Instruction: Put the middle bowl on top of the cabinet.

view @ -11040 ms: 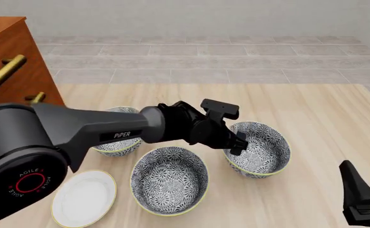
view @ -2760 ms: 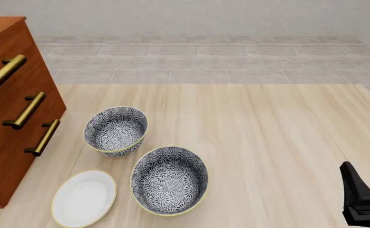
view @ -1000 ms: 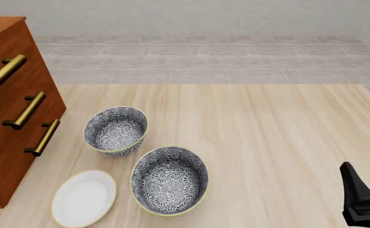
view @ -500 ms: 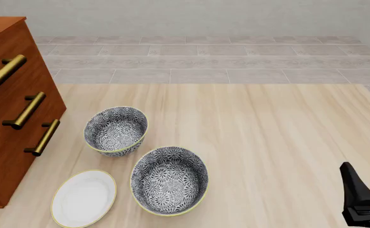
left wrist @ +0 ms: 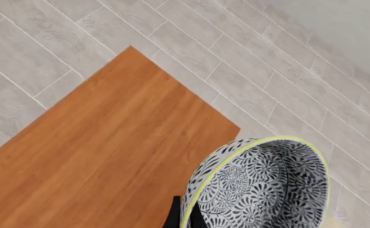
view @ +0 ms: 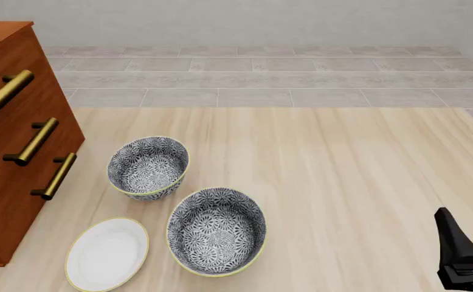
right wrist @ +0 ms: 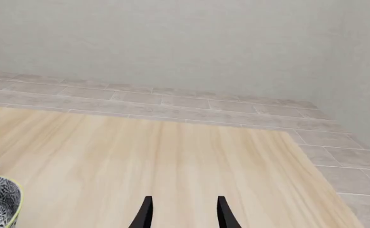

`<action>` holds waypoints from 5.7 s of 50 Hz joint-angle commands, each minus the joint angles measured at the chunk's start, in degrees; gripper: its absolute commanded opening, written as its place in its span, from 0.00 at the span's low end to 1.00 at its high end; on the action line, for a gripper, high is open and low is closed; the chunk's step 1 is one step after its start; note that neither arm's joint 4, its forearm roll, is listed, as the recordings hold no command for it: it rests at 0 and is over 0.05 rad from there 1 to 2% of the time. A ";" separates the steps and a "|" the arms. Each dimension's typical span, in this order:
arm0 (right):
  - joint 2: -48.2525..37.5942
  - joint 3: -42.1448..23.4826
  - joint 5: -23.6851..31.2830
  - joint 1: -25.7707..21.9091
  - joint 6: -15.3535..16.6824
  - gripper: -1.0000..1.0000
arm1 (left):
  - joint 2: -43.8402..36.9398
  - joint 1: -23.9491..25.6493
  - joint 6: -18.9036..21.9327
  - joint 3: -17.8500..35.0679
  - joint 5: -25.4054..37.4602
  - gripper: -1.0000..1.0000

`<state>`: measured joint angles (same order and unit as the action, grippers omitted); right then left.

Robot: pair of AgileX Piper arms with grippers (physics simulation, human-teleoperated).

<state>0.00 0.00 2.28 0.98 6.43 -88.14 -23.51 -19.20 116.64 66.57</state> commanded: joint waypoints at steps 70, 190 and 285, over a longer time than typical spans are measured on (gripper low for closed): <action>0.00 0.00 0.03 -0.02 0.71 1.00 | 0.73 -7.46 -7.31 -13.79 -7.71 0.00; 0.00 0.00 -0.03 -0.11 1.59 1.00 | 0.42 -10.04 -9.70 -27.12 -17.07 1.00; 0.00 0.00 0.00 -0.36 2.48 1.00 | 6.79 -3.76 -9.43 4.93 -0.79 1.00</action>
<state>0.00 0.00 2.29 0.64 8.89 -81.58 -27.92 -29.25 116.35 63.04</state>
